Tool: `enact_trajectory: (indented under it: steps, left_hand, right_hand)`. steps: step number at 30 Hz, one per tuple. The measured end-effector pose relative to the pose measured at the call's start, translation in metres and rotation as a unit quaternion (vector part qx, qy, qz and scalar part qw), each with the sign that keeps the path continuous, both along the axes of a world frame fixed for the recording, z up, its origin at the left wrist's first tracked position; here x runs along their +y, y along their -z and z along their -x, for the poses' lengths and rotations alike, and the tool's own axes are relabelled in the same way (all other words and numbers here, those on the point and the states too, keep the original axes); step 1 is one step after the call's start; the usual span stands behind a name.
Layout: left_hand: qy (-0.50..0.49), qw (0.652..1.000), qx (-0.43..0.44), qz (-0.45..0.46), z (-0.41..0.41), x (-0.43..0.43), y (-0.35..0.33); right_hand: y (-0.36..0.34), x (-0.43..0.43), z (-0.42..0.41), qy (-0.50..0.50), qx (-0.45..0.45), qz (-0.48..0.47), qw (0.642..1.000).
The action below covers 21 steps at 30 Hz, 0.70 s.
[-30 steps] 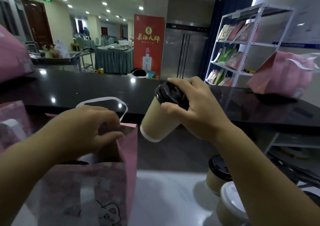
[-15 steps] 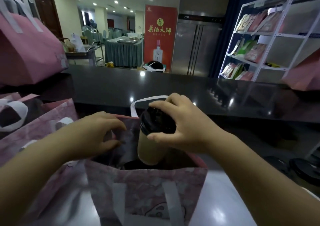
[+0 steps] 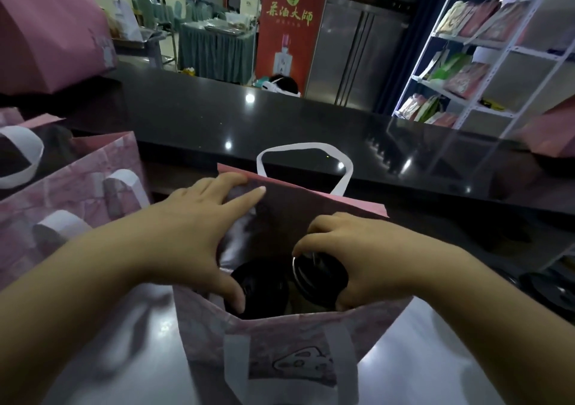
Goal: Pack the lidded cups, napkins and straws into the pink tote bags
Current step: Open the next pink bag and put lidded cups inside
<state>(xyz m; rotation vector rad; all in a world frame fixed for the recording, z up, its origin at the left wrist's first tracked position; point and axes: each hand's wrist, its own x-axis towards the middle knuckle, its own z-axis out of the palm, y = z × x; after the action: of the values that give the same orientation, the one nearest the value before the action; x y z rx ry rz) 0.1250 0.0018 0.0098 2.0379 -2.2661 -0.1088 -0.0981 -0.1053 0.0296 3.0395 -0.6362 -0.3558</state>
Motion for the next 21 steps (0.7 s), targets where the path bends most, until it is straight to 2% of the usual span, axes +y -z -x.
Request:
enact_trajectory:
  steps: [10,21]
  left_hand:
    - [-0.003,1.0,0.007,-0.009,0.009,0.0,0.001]
    - [-0.004,1.0,-0.018,-0.006,0.007,-0.002,0.005]
  right_hand:
    - [0.025,-0.015,-0.015,0.053,0.039,-0.006,0.998]
    - [0.043,-0.021,-0.019,0.032,0.07,-0.04,0.996]
